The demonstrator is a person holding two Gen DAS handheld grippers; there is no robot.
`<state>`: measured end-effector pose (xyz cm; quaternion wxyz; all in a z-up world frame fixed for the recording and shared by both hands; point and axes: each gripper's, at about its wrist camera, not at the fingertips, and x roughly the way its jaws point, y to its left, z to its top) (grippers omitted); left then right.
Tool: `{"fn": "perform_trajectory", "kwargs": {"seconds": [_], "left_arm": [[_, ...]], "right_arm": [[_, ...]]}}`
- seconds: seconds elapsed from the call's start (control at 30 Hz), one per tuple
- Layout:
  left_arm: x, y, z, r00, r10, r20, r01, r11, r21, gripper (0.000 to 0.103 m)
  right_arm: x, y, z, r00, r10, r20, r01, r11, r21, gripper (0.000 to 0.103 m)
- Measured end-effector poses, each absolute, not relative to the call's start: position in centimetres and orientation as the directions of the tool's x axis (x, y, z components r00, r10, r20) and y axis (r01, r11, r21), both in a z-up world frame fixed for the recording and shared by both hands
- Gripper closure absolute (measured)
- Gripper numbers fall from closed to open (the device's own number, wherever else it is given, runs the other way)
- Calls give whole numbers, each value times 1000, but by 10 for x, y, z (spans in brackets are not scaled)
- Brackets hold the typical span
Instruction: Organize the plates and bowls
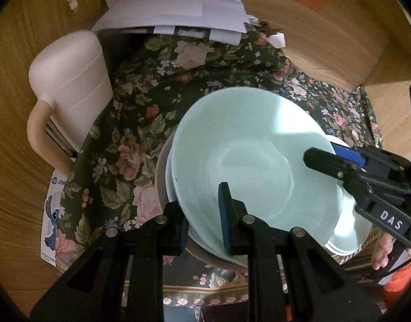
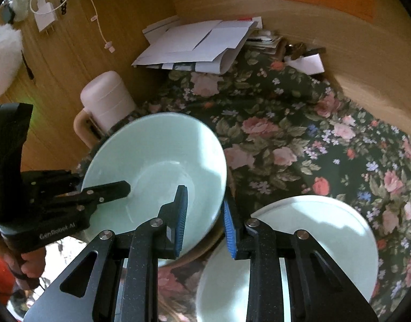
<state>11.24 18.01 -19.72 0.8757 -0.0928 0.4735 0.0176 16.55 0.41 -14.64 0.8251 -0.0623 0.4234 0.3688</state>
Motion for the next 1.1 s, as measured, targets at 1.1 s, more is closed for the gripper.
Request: {"fn": "perform_trajectory", "kwargs": {"seconds": [1.1], "left_arm": [[102,197,-185,563,-3,-827,-175,977,-123,52]], "right_arm": [[174,-4,-155,328,559,-761,-636,727,260,68]]}}
